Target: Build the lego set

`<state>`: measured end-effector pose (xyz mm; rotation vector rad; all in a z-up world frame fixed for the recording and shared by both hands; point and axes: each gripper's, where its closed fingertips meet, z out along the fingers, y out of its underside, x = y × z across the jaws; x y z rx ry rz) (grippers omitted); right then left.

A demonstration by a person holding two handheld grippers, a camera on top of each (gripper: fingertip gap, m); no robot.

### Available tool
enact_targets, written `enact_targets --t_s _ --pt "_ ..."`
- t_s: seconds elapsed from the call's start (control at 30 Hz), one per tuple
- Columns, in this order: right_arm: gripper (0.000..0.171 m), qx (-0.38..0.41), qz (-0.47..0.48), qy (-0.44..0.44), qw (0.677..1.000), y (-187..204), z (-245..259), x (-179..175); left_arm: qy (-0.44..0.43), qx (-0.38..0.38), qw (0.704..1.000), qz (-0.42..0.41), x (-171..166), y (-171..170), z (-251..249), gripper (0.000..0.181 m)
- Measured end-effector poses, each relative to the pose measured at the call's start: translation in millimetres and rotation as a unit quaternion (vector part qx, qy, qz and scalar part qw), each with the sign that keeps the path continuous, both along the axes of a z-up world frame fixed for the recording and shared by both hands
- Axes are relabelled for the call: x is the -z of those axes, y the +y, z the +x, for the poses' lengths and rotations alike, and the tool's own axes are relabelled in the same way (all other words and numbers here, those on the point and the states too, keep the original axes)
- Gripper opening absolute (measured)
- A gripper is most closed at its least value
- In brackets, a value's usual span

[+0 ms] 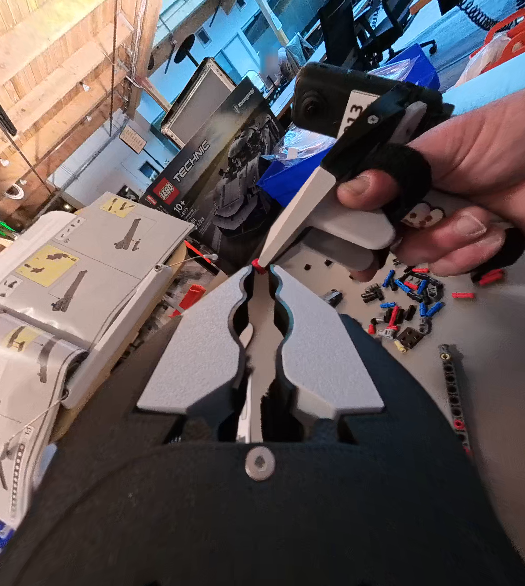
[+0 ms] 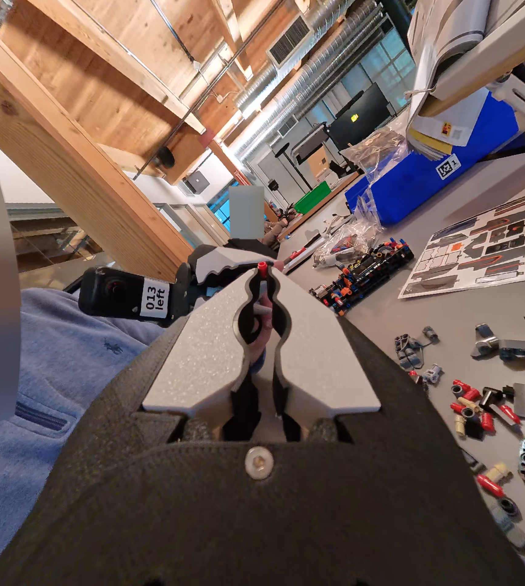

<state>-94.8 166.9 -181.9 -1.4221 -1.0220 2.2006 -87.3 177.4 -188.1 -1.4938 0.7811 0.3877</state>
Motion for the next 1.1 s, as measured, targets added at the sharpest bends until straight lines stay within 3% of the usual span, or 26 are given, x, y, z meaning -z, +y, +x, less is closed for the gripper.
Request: enact_targets --t_s 0.27,0.7,1.1 --pt "0.001 -0.016 0.004 -0.027 0.999 -2.3 2.2 6.1 0.123 0.033 0.992 -0.013 6.3 -2.2 2.0 0.004" --pt "0.004 0.019 0.196 -0.123 0.973 -4.6 4.4 21.9 0.226 0.058 0.971 -0.056 21.1 -5.1 3.5 0.003" --pt "0.004 -0.126 0.058 -0.086 0.987 -19.3 19.3 21.2 0.216 0.145 0.962 -0.085 22.3 -19.9 17.0 0.002"
